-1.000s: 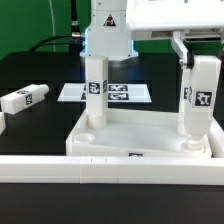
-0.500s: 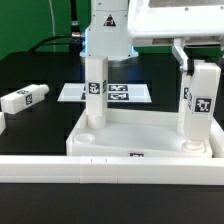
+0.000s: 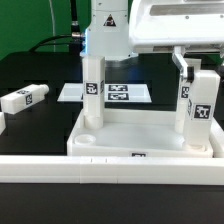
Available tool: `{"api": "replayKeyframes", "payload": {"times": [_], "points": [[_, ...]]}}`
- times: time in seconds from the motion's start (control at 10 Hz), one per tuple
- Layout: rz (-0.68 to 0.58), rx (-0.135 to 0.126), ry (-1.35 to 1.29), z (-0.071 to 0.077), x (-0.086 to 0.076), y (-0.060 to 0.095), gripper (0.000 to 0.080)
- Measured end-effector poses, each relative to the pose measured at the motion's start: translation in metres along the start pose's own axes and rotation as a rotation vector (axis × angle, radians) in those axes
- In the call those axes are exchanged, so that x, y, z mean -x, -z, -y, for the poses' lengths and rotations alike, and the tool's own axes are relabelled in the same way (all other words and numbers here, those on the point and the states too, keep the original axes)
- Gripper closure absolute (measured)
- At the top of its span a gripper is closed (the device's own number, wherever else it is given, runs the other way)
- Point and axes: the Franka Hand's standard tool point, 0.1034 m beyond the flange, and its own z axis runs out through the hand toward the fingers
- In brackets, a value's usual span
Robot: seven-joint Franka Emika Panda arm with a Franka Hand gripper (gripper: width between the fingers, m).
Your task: Assemble desk
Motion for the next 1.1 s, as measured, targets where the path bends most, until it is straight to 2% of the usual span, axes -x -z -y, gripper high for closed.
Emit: {"api": "replayKeyframes", "payload": {"times": [0.4,0.6,0.7,0.8,1.1], "points": [[-0.044,0.002,0.011,0.0006,-0.0020,-0.0016,0.0508],[-0.044,0.002,0.015,0.0006,-0.0019,-0.0017,0.0259],[-0.044,0.002,0.017,0.0006,-0.0018,-0.0017,0.0259],[-0.044,0.003,0.022,0.0001,-0.0019,-0.0018,0.0173],[-0.038,0.002,0.036,-0.0015,-0.0068,0.0021,0.0151]]}}
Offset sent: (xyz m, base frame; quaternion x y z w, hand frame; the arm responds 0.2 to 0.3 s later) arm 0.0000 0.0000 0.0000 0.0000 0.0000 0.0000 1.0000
